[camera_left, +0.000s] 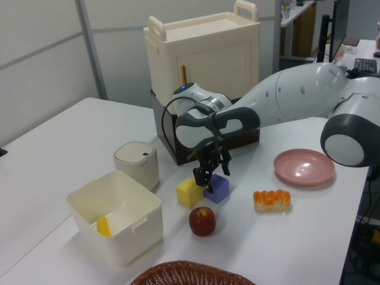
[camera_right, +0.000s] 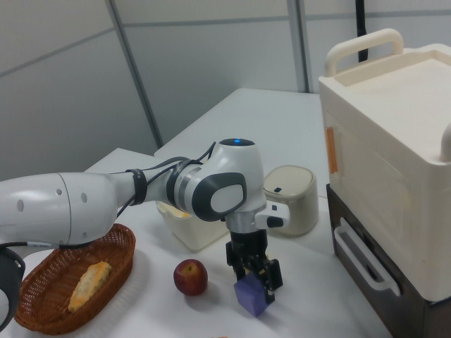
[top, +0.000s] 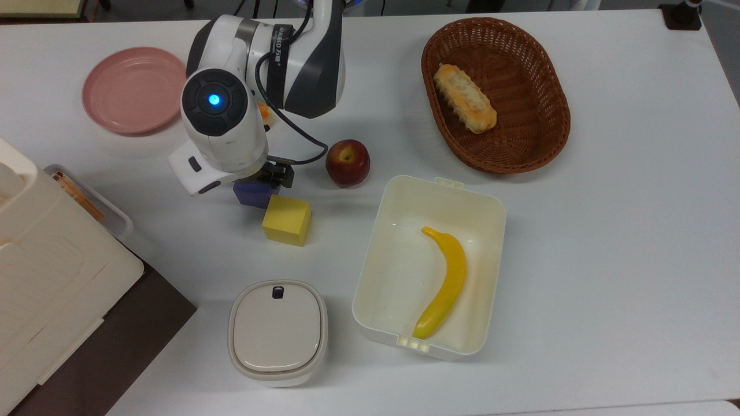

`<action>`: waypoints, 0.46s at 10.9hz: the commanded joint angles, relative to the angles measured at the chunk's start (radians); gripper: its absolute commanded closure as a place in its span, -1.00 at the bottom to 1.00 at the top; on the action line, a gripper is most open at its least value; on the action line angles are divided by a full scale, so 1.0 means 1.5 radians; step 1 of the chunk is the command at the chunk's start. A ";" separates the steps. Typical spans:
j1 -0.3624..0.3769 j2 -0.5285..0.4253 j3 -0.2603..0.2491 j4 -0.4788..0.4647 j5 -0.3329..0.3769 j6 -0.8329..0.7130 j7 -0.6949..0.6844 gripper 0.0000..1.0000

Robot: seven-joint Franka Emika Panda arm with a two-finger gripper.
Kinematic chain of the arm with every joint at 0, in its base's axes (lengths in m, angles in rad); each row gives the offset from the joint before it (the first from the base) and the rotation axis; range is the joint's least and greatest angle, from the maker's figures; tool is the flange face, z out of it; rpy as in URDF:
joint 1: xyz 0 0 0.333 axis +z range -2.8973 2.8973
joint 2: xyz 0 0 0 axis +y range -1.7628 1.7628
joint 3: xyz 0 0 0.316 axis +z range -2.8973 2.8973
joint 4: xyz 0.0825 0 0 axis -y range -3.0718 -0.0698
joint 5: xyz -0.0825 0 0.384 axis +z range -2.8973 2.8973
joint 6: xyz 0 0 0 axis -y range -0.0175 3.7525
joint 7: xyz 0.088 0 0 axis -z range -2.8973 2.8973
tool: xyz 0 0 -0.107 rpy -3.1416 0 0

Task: Put the purple cube on a plate
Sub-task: 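Close the gripper on the purple cube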

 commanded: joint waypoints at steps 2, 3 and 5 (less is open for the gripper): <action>0.000 -0.009 0.000 -0.011 -0.010 0.017 0.010 -0.32; 0.000 -0.016 0.000 -0.010 -0.009 0.013 0.011 0.18; -0.002 -0.053 -0.003 -0.008 -0.009 0.006 0.007 0.67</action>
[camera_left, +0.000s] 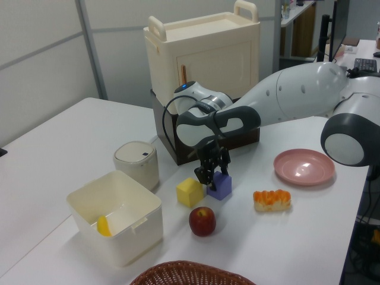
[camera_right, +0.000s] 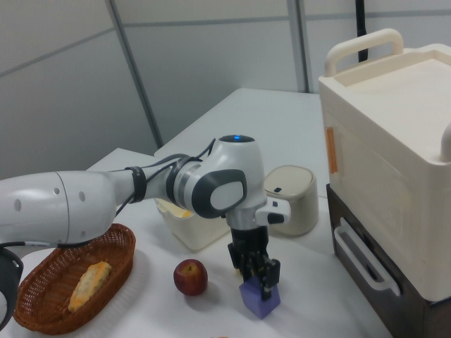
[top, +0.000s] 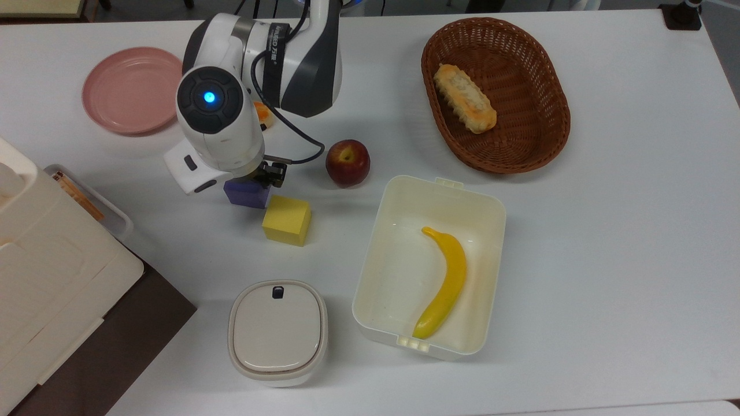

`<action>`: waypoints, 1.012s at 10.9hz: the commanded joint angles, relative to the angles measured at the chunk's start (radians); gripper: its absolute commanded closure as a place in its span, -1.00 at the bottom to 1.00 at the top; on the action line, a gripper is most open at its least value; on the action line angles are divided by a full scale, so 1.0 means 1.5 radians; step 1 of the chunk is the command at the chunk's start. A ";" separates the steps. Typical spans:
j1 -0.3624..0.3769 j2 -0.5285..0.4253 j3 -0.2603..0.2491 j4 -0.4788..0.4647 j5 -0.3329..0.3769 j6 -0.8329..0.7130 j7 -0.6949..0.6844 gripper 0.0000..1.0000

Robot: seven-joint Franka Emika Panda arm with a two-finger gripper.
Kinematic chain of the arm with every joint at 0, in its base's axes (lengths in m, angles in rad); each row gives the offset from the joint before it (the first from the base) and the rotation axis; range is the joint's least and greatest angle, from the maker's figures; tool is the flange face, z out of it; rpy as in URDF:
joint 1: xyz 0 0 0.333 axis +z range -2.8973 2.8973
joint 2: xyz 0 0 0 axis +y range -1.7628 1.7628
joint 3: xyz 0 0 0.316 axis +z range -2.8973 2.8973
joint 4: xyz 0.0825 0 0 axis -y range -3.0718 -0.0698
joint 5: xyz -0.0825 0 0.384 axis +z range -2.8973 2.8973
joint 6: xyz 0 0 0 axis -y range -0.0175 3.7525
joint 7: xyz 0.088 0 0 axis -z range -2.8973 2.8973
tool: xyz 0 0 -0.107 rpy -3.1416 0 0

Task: Put the purple cube on a plate
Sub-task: 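Lift the purple cube and carry it over the pink plate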

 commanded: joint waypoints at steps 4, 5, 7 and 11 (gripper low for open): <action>-0.020 -0.150 -0.011 -0.010 -0.012 -0.076 -0.057 0.81; -0.037 -0.168 -0.011 -0.010 -0.021 -0.081 -0.088 0.81; -0.063 -0.182 -0.011 -0.013 -0.027 -0.118 -0.147 0.80; -0.117 -0.280 -0.007 -0.119 -0.043 -0.083 -0.240 0.80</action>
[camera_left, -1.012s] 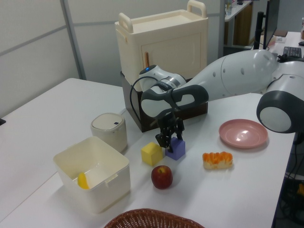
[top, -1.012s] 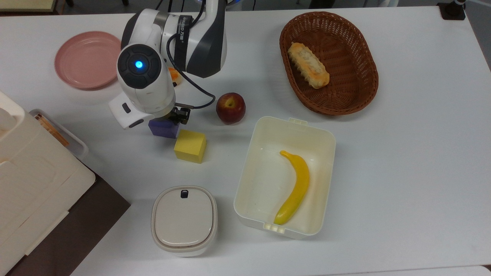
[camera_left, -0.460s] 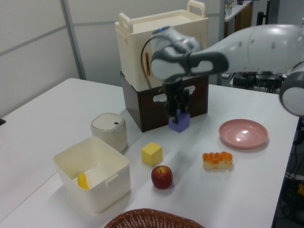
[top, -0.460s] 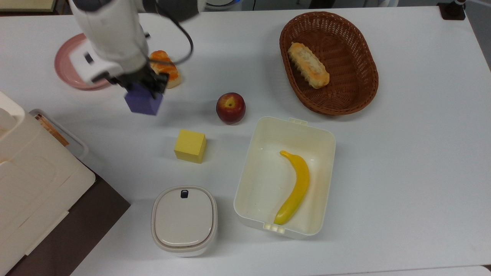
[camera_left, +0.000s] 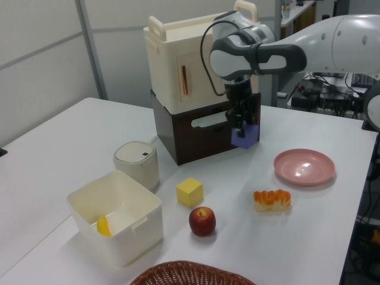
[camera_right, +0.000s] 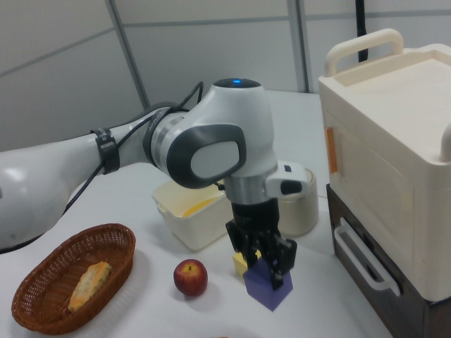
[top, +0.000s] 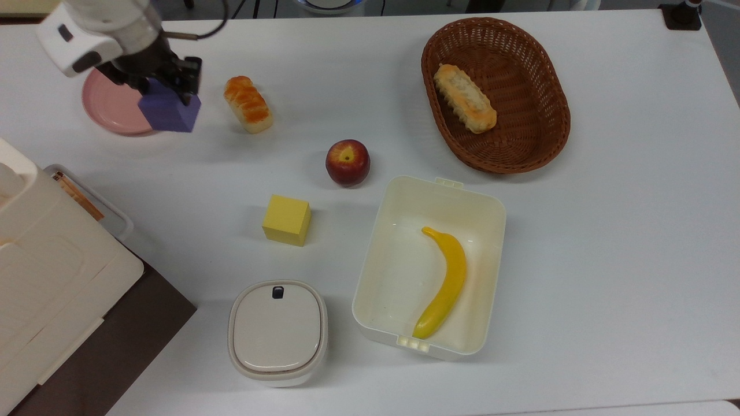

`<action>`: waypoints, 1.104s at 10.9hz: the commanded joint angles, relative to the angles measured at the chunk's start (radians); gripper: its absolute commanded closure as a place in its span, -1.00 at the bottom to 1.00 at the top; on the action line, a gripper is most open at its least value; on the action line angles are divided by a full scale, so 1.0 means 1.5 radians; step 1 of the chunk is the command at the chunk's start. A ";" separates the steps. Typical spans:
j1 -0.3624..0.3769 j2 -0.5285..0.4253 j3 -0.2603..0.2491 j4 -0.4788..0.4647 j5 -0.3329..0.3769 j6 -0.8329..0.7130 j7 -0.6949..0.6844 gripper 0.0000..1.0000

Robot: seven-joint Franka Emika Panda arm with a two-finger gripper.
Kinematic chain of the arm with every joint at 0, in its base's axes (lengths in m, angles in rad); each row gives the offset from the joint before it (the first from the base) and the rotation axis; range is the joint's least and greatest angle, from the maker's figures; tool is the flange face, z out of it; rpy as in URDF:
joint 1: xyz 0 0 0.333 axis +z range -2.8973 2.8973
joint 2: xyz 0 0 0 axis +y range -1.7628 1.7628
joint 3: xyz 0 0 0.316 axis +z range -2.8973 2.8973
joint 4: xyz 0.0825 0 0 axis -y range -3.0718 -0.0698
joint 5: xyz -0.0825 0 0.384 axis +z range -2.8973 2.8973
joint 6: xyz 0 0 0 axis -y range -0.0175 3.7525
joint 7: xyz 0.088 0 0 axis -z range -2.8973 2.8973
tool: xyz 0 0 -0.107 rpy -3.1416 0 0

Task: Put the purple cube on a plate
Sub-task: 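Lift the purple cube and carry it over the pink plate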

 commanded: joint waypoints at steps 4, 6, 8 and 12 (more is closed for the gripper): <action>-0.087 -0.155 0.003 -0.255 -0.020 0.127 -0.154 0.79; -0.103 -0.125 0.003 -0.252 -0.060 0.128 -0.170 0.79; -0.115 -0.079 0.002 -0.234 -0.079 0.130 -0.172 0.74; -0.122 -0.045 0.003 -0.230 -0.093 0.167 -0.170 -0.76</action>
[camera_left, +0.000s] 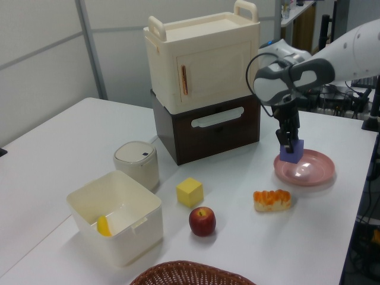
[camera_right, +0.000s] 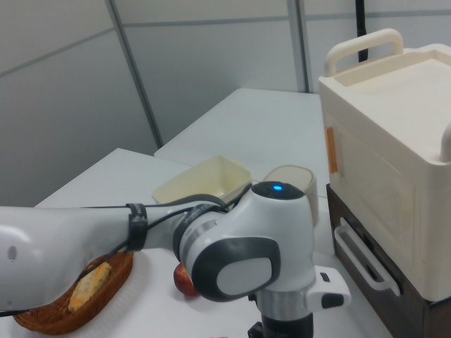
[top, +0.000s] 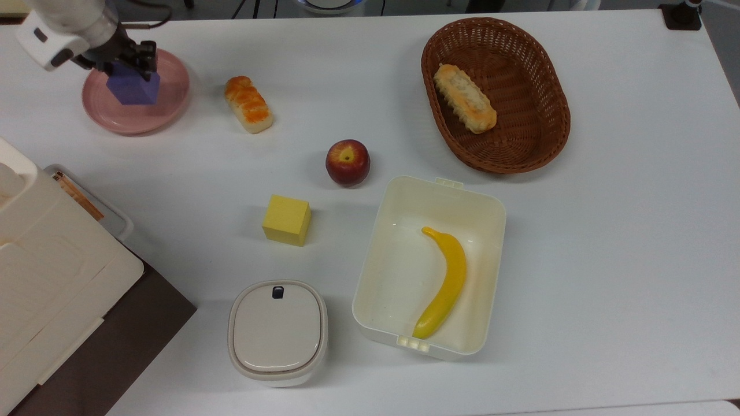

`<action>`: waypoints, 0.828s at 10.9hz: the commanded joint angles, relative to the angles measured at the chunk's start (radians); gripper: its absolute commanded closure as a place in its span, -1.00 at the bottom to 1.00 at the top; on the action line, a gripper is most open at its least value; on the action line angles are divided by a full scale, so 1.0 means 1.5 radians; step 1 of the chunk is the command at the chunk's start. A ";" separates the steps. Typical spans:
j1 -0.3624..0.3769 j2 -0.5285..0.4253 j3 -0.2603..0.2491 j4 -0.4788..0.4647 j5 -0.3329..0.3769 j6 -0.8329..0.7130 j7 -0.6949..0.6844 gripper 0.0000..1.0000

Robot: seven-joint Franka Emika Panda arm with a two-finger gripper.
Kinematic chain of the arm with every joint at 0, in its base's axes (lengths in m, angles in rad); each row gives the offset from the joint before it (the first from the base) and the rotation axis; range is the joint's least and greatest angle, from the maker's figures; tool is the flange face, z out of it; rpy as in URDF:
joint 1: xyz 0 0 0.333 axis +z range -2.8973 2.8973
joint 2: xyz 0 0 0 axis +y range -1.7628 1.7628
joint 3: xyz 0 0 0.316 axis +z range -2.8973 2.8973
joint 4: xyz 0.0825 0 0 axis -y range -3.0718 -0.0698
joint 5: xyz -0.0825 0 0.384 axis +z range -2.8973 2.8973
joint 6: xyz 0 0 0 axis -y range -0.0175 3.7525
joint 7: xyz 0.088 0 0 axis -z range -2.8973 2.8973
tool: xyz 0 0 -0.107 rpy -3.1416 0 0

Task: Put the purple cube on a plate
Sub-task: 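Lower the purple cube onto the pink plate and open the gripper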

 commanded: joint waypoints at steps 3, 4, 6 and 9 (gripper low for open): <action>0.002 -0.003 0.010 0.034 -0.011 0.001 -0.003 -1.00; 0.009 -0.007 0.012 0.065 -0.011 -0.039 -0.001 -1.00; 0.038 -0.006 0.015 0.160 0.000 -0.142 -0.001 -1.00; 0.107 -0.033 0.015 0.219 0.034 -0.198 0.014 -1.00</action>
